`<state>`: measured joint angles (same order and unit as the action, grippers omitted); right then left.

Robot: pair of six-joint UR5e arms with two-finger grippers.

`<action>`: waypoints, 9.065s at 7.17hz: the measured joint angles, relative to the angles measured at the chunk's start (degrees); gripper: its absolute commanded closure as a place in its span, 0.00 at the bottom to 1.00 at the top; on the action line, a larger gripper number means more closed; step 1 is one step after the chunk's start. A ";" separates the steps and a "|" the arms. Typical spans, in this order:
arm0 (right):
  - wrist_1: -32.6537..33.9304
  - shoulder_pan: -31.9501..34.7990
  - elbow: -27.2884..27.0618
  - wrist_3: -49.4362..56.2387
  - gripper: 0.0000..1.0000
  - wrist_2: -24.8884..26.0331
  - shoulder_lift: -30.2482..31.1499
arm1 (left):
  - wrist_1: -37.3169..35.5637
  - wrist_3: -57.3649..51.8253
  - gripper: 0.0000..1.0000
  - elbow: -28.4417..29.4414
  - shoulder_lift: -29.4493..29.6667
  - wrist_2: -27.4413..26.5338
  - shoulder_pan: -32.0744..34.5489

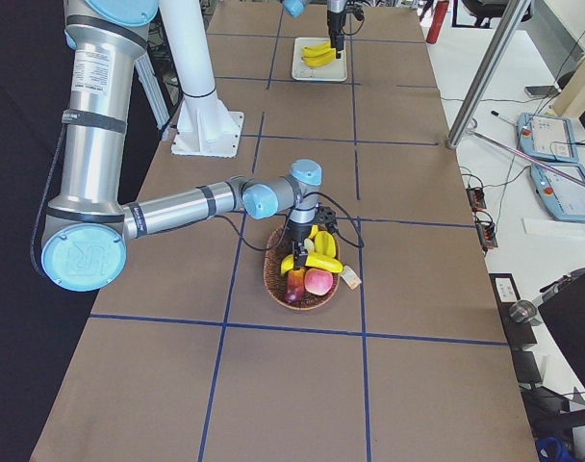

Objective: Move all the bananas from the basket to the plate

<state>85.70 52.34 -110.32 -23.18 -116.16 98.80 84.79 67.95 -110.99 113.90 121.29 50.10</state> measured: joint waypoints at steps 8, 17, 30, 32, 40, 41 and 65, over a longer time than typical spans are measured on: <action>0.12 7.48 -11.72 -0.34 0.97 -1.45 2.38 | -0.15 0.16 0.01 -0.60 0.23 0.14 0.00; -9.86 -14.93 -9.59 -44.93 0.96 -2.56 -33.58 | 48.98 26.75 0.01 11.29 4.99 0.50 -4.36; -11.37 -26.31 -8.51 -47.60 0.00 7.52 -38.58 | 55.14 30.66 1.00 14.40 12.48 -1.26 -15.36; -11.35 -26.14 -8.99 -48.56 0.00 7.50 -38.42 | 54.86 30.24 1.00 14.41 12.39 -1.25 -14.94; 1.84 -20.00 -18.50 -49.18 0.00 6.06 -30.70 | 8.97 6.57 1.00 6.50 0.75 -4.75 -3.53; 3.67 -18.63 -18.50 -48.50 0.00 5.87 -30.18 | 6.94 4.16 1.00 6.32 -2.93 -6.32 -3.48; 13.03 42.14 19.44 40.15 0.00 -22.77 -8.59 | 5.84 -66.92 0.01 16.22 -25.08 14.84 39.08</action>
<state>98.73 94.48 -90.87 16.97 -138.93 90.21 90.63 1.04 -94.76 88.82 136.13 89.17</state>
